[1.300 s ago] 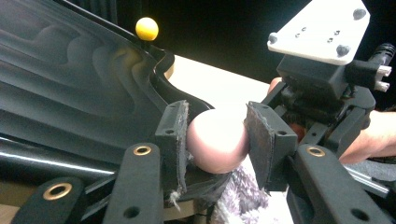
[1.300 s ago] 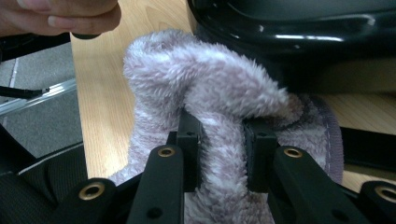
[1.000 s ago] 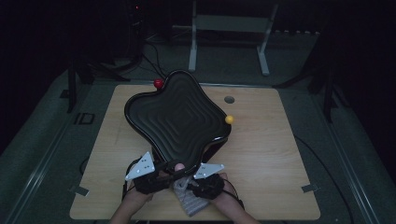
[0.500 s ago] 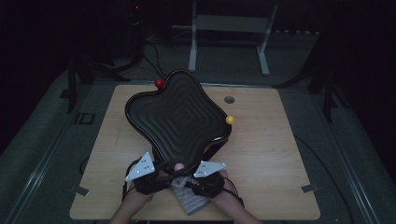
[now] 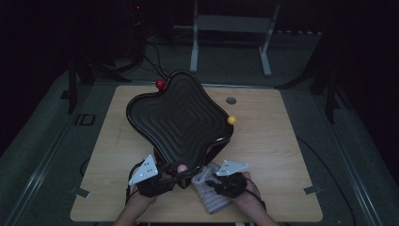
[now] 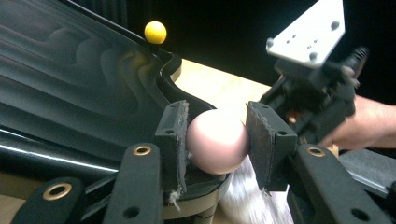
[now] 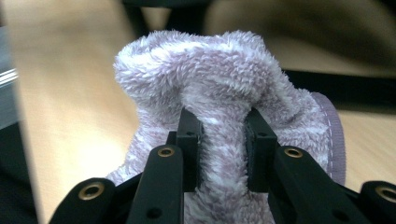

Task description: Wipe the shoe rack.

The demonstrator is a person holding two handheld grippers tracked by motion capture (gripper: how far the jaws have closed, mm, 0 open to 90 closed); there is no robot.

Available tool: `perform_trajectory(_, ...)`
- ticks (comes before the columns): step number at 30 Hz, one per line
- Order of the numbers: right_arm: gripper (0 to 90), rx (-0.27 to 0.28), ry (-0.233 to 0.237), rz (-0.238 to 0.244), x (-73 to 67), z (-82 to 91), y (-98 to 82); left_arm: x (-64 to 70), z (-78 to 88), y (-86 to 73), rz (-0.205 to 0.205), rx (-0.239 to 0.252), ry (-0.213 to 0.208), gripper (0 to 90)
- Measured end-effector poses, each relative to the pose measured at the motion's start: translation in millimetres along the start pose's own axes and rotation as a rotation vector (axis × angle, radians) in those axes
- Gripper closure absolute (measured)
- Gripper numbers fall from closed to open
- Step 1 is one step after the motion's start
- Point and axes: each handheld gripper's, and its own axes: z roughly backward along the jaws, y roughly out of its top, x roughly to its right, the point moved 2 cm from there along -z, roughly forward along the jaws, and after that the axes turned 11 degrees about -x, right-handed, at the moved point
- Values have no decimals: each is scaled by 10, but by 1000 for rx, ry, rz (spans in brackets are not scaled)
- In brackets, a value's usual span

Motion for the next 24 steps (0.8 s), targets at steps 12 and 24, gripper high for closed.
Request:
perform_trajectory(12, 726, 99, -91, -151, 422, 414, -146, 202, -260, 126, 9, -22, 37, 587)
perform_trajectory(24, 726, 130, -68, -185, 449, 507, -244, 206, -24, 99, 10, 0, 80, 662)
